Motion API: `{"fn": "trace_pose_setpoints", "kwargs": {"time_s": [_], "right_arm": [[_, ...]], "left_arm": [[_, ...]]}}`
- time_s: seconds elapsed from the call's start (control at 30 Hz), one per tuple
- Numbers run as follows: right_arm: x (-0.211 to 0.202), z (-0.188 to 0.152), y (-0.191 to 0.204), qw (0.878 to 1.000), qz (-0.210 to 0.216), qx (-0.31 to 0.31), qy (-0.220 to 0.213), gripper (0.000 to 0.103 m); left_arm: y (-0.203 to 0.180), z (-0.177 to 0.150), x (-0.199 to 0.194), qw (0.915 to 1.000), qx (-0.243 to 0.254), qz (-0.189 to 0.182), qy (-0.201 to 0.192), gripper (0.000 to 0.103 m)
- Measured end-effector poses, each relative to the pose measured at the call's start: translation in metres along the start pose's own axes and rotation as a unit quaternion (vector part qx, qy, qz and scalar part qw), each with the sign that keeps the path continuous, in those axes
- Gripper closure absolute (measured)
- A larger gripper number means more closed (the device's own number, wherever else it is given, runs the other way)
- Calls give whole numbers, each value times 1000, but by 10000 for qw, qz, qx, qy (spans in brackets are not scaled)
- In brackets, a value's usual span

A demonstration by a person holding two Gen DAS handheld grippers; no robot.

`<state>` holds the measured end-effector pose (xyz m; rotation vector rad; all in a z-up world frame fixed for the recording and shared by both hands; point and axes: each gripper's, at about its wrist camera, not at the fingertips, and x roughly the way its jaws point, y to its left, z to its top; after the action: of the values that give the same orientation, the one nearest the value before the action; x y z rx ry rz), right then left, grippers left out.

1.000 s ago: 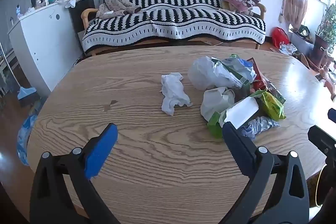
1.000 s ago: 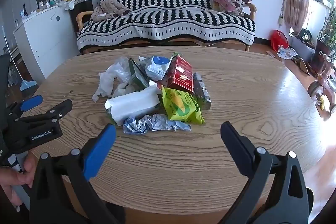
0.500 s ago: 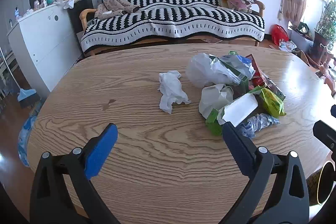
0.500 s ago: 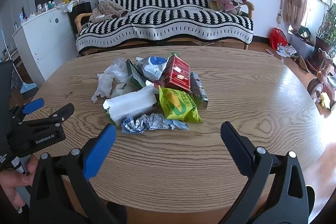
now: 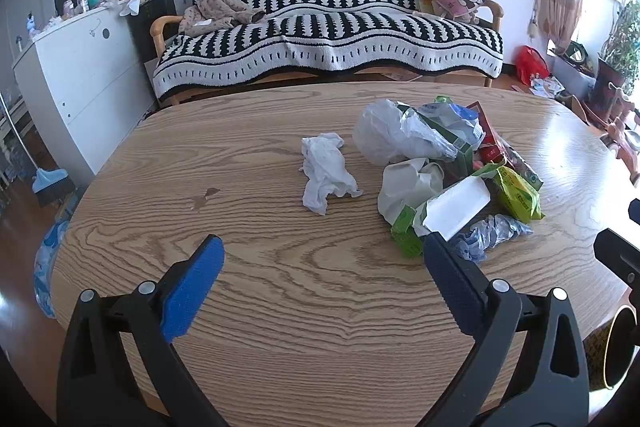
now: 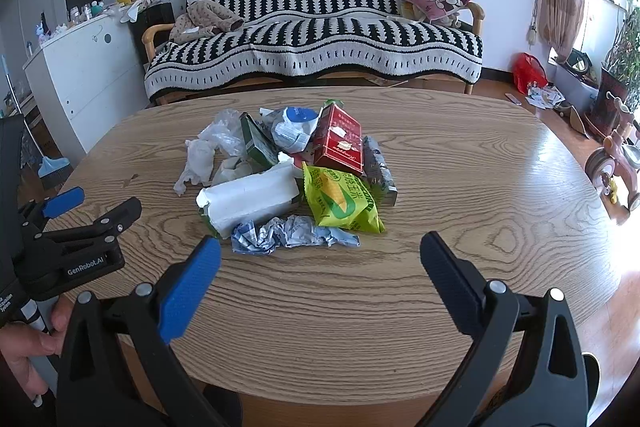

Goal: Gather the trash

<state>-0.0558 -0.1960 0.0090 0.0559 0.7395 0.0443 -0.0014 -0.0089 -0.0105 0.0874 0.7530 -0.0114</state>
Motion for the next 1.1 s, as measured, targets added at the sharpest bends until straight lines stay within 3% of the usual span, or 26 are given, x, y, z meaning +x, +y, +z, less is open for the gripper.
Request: {"fn": "trace_pose_setpoints", "kwargs": {"time_s": [1.1], "right_arm": [[0, 0, 1, 10000, -8, -6, 7, 7]], "left_arm": [[-1, 0, 0, 10000, 9, -40, 36, 6]]}}
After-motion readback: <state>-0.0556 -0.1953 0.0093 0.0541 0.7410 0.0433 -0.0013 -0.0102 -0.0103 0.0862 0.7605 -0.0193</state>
